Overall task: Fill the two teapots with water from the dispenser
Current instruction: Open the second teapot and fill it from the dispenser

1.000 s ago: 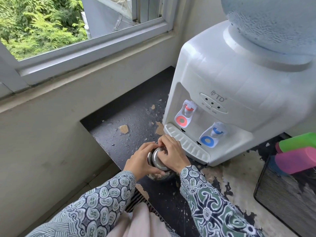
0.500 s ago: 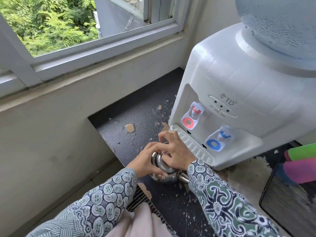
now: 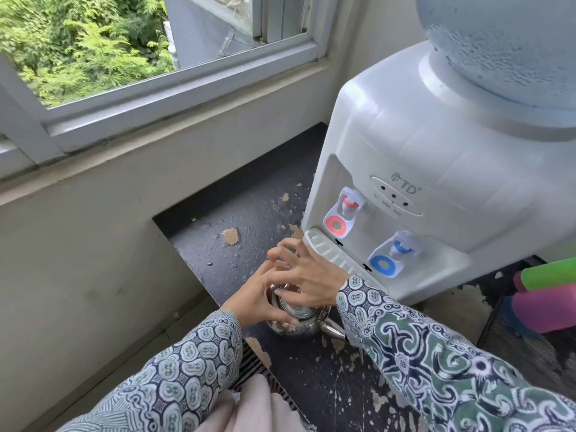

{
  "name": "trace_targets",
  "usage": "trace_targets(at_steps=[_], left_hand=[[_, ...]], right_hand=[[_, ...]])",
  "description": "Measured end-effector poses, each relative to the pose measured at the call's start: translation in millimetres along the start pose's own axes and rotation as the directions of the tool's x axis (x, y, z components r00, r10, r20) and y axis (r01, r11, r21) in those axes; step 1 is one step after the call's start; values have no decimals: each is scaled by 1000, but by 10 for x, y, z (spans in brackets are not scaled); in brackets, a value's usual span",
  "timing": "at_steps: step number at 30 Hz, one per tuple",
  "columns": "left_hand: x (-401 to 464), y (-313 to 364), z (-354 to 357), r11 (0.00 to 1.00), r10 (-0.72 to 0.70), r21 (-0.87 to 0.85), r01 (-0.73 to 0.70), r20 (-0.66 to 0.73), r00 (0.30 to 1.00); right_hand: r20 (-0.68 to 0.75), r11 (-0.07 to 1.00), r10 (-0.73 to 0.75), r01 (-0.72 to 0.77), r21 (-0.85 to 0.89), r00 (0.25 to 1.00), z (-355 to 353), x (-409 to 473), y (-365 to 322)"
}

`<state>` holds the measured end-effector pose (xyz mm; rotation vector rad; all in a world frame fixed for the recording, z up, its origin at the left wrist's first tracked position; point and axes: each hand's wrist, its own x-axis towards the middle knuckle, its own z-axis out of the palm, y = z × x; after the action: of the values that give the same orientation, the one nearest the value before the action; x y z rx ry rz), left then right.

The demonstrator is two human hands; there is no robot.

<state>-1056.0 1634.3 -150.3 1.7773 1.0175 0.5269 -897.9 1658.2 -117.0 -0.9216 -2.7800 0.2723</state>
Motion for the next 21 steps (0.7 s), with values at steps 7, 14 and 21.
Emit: trace_targets(at_steps=[7, 14, 21], left_hand=[[6, 55, -38, 1000, 30, 2, -30, 23, 999], [13, 25, -47, 1000, 9, 23, -10, 38, 999], [-12, -41, -21, 998, -41, 55, 36, 89, 995]], right_hand=[[39, 997, -75, 75, 17, 996, -11, 78, 62], [73, 997, -70, 73, -35, 995, -102, 109, 78], [-151, 852, 442, -467, -238, 884, -29, -436, -150]])
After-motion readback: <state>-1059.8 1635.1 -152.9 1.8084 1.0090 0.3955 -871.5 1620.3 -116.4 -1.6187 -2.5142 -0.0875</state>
